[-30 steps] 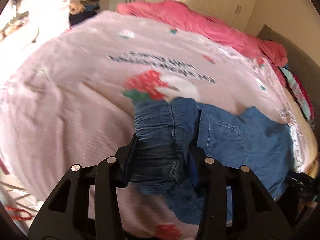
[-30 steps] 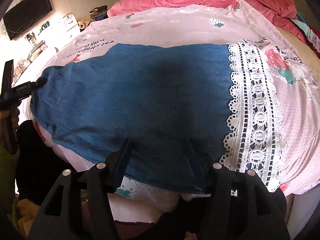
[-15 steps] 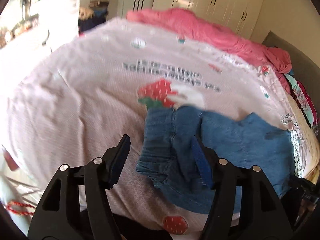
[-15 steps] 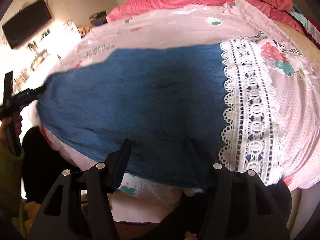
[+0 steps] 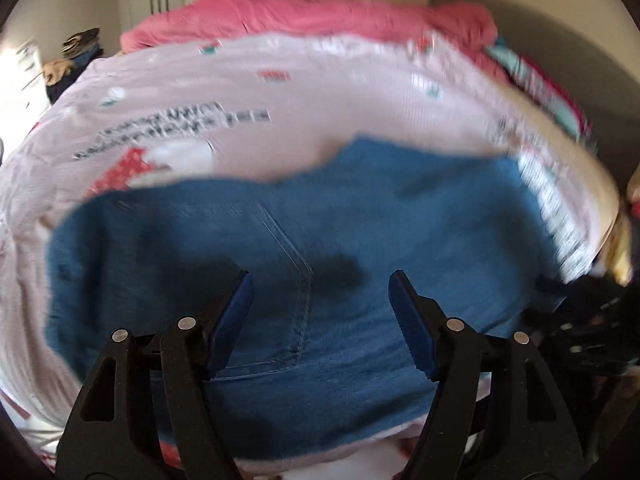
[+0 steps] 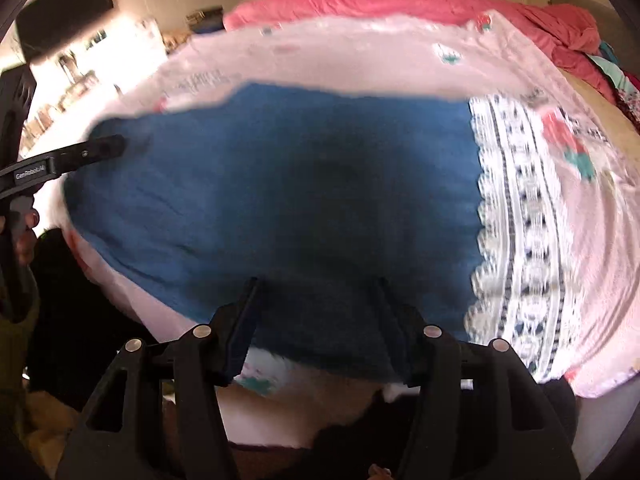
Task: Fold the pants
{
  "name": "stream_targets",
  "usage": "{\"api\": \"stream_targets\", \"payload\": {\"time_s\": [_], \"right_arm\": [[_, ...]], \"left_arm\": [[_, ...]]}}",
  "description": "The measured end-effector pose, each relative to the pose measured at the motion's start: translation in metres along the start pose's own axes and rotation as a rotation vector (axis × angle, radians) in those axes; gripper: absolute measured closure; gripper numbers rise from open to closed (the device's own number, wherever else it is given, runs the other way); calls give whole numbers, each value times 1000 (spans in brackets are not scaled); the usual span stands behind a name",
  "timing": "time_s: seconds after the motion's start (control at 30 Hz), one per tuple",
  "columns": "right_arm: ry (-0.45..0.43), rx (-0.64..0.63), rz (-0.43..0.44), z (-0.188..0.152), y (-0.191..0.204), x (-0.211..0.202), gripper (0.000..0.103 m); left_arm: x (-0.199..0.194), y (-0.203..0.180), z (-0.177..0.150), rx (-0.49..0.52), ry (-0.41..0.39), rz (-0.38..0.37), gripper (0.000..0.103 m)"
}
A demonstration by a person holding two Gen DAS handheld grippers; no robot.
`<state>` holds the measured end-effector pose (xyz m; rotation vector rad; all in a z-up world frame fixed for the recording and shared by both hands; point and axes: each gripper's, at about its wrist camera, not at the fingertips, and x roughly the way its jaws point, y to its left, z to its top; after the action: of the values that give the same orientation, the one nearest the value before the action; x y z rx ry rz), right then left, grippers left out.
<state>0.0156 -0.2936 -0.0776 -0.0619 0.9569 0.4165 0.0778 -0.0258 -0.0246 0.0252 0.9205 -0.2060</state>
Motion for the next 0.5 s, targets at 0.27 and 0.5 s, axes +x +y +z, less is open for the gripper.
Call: {"api": "stream_targets", "payload": {"time_s": [0.27,0.5], "right_arm": [[30,7,4,-18,-4,-3,49],[-143,141,113,-4,-38,-48,48]], "left_arm": [[5,6,-18,17,12,19,40],[-27,1,30,-1,-79,-99,35]]}}
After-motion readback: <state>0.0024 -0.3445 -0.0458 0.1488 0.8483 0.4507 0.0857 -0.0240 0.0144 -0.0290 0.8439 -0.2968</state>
